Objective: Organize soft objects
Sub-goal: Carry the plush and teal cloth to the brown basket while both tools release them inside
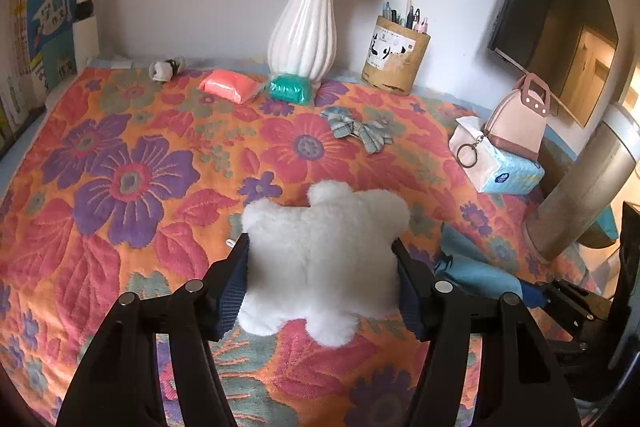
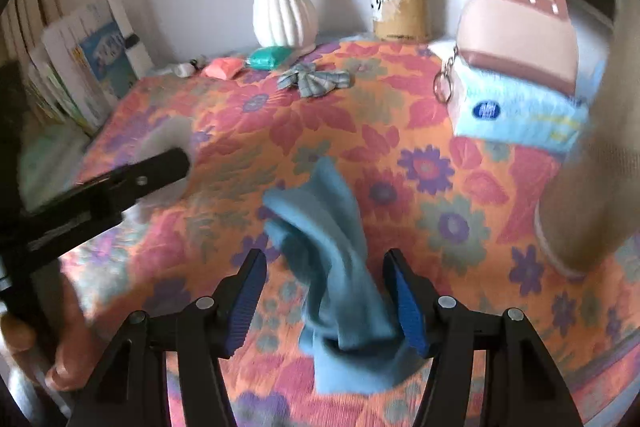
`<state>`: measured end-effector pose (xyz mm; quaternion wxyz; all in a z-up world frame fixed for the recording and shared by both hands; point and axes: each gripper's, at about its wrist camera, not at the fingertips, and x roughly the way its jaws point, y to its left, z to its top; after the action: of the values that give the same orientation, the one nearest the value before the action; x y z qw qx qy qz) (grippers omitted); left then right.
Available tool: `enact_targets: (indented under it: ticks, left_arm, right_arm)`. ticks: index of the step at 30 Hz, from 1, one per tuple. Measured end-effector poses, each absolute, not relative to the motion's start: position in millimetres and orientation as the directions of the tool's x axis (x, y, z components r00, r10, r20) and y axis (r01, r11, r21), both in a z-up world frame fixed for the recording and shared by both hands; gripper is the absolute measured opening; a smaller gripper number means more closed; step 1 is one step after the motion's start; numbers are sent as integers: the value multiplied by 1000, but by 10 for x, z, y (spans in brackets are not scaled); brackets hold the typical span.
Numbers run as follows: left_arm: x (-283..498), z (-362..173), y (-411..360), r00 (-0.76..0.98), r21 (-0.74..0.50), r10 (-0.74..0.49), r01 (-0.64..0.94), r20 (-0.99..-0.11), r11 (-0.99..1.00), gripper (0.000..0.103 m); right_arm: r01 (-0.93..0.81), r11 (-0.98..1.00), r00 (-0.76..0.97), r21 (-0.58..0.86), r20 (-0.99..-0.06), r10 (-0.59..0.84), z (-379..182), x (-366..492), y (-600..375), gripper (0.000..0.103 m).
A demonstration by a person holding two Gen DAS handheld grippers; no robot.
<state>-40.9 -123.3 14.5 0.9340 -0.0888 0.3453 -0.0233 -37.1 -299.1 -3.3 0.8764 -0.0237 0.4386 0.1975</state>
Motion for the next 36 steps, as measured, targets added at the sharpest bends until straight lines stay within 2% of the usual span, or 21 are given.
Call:
enact_targets:
  ticks: [1,2,3,4,6,15,21,26,30,34,36]
  left_arm:
    - [-414,149,-1245,762,-172,-98,-18,-640,985,62]
    - [-417,152,-1257,762,-167,-96,-16,-640,986,62]
    - [-419,153,-1260,762,-163,-97,-12,-641,987,62]
    - [-427,160,-1282,761,-153,-93,-8,-643,988,62]
    - [-476,180,-1350,761,-145,-96,3,-642,989,62]
    - [-786,262,-1927,723,-248,-300,181,-623,952,62]
    - [-1014,478,-2525,690,-250,-411,326,-596,912,62]
    - [-1124,801,-3050,621,-320,-558,461,-550,828,62]
    - [-1116,1074,-3527,619,-280,-572,508,-538,815,62]
    - [-971,1288,-4123,674,-173,-494,487,-549,856,62]
    - [-796,1303,-4343,645,-197,-494,478,-583,856,62]
  right_arm:
    - [-365,925,548,109,-778,308,-39,-372,-2979,40]
    - [-371,925,556,88,-776,297,-36,-385,-2954,24]
    - [-389,917,556,89,-771,310,-25,-413,-2946,14]
    - [-398,913,555,94,-767,321,-14,-434,-2961,11]
    - [-405,908,557,108,-758,339,28,-521,-3030,10]
    - [-325,931,571,166,-750,333,346,-859,-3867,10]
    - [-219,951,589,216,-748,306,548,-990,-4638,10]
    - [-131,952,638,275,-712,293,798,-1133,-5281,10]
    - [-62,960,710,273,-664,235,1072,-1180,-5702,10]
    - [-9,952,764,305,-612,203,1250,-998,-6106,10]
    - [19,946,785,324,-591,187,1294,-816,-6304,11]
